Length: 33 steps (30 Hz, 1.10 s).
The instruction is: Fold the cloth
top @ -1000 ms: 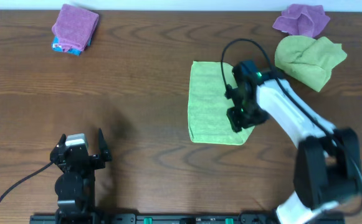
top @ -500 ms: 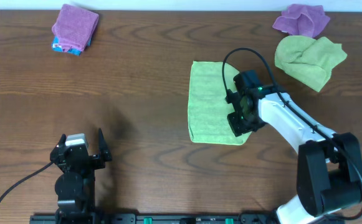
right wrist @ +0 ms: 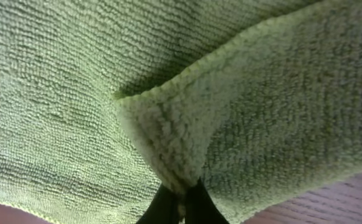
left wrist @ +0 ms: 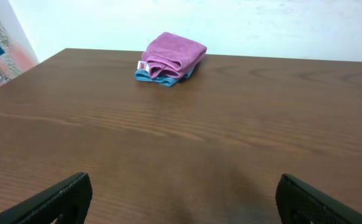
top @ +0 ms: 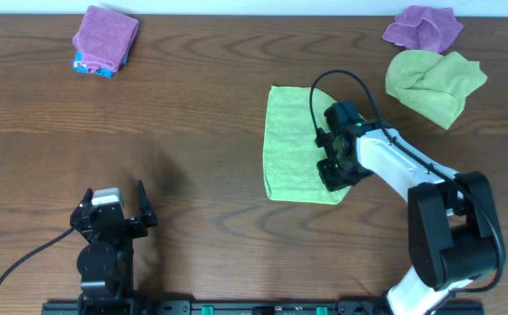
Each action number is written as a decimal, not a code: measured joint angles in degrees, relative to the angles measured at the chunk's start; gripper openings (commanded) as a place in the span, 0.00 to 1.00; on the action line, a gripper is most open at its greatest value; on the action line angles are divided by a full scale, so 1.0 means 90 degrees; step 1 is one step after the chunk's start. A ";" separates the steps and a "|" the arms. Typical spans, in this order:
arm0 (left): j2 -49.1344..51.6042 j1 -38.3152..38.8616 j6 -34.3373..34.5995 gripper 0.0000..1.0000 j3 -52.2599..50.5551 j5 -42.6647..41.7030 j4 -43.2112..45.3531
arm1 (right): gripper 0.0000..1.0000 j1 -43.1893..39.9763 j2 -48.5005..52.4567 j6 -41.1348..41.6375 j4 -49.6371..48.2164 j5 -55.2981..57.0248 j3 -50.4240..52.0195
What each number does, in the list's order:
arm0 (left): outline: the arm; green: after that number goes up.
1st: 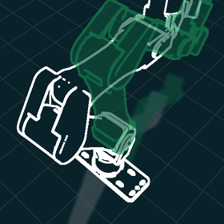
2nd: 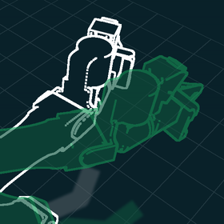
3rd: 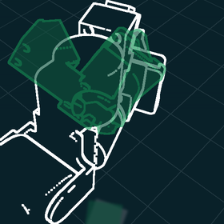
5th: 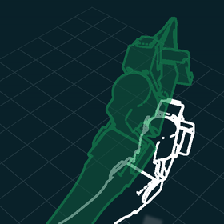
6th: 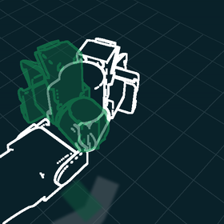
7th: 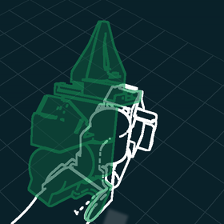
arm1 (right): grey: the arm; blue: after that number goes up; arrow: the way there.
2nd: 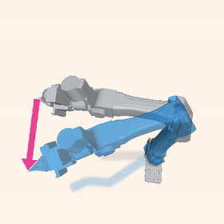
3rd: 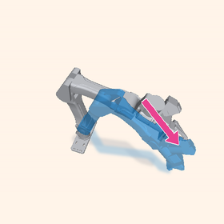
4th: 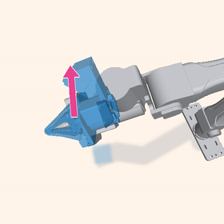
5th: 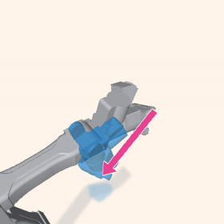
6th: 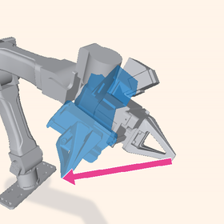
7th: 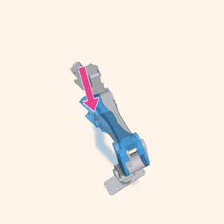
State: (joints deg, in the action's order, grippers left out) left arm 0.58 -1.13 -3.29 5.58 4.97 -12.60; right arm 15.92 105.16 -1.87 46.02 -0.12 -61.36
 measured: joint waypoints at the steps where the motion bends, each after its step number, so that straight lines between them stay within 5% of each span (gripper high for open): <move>1: 0.0000 0.0000 0.0000 0.95 0.0000 -0.0002 0.0002 | 0.01 0.0000 0.0000 0.0053 0.0005 0.0000 0.0000; 9: 0.0000 0.0000 0.0000 0.95 0.0000 0.0000 0.0000 | 0.02 -0.0036 -0.0002 0.0498 0.0471 -0.0039 -0.0209; 11: 0.0000 0.0000 0.0000 0.95 0.0000 0.0000 0.0002 | 0.11 -0.0036 -0.0046 0.0573 0.0571 -0.0034 -0.0384; 15: 0.0000 0.0000 0.0000 0.95 0.0000 -0.0002 0.0000 | 0.02 -0.0039 -0.0270 0.0648 0.0580 -0.0034 -0.0517; 22: 0.0000 0.0000 0.0000 0.95 0.0000 0.0000 0.0000 | 0.01 -0.0083 -0.0330 0.0911 0.0750 0.0002 -0.0542; 33: 0.0000 0.0000 0.0000 0.95 0.0000 0.0000 0.0000 | 0.02 -0.0563 -0.0330 0.2603 0.1634 0.1059 -0.0546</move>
State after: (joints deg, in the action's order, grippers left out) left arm 0.58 -1.13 -3.29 5.58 4.97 -12.60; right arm 10.85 102.19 21.56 60.73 9.41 -66.28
